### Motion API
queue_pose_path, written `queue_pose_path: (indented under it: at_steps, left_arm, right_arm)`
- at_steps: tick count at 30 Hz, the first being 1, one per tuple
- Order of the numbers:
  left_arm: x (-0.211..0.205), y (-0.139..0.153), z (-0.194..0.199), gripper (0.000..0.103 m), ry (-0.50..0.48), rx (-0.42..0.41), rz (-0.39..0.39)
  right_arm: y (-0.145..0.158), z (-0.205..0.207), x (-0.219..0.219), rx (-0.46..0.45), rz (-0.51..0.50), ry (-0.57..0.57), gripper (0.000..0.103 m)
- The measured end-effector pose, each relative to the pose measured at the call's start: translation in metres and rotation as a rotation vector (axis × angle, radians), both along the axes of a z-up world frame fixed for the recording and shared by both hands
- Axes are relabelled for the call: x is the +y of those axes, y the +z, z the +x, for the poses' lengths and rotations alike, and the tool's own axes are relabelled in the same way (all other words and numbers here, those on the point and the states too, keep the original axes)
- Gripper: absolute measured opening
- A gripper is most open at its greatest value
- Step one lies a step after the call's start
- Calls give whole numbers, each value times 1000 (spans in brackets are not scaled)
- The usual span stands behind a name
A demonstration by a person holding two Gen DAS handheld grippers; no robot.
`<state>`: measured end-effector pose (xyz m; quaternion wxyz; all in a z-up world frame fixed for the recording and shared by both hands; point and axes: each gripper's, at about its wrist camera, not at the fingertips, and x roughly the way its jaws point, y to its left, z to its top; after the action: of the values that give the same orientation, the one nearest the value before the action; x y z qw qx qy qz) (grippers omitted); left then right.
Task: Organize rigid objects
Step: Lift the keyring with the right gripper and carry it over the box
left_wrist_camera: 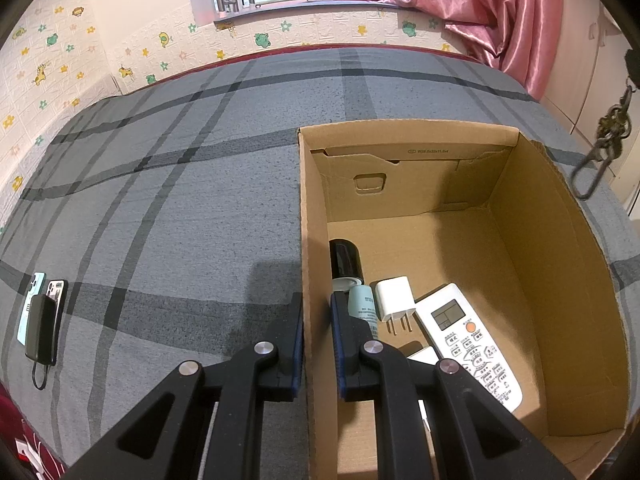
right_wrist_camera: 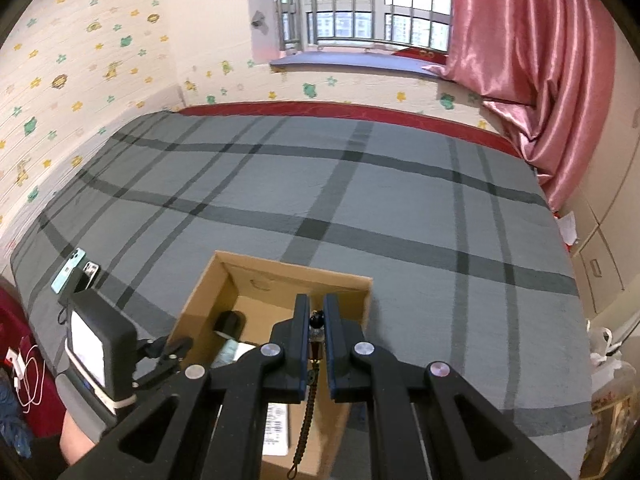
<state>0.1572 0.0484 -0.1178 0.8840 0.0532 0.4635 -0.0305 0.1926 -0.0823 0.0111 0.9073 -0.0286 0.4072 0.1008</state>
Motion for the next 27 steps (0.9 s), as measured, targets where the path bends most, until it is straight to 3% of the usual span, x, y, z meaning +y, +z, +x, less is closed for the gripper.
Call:
queue_pose_path:
  at_steps: [12, 27]
  left_arm:
    - [-1, 0, -1, 13, 0, 0, -4]
    - [0, 2, 0, 13, 2, 1, -8]
  right_arm:
    - [-42, -1, 45, 82, -17, 73, 5]
    - [-106, 16, 71, 222, -43, 75, 5]
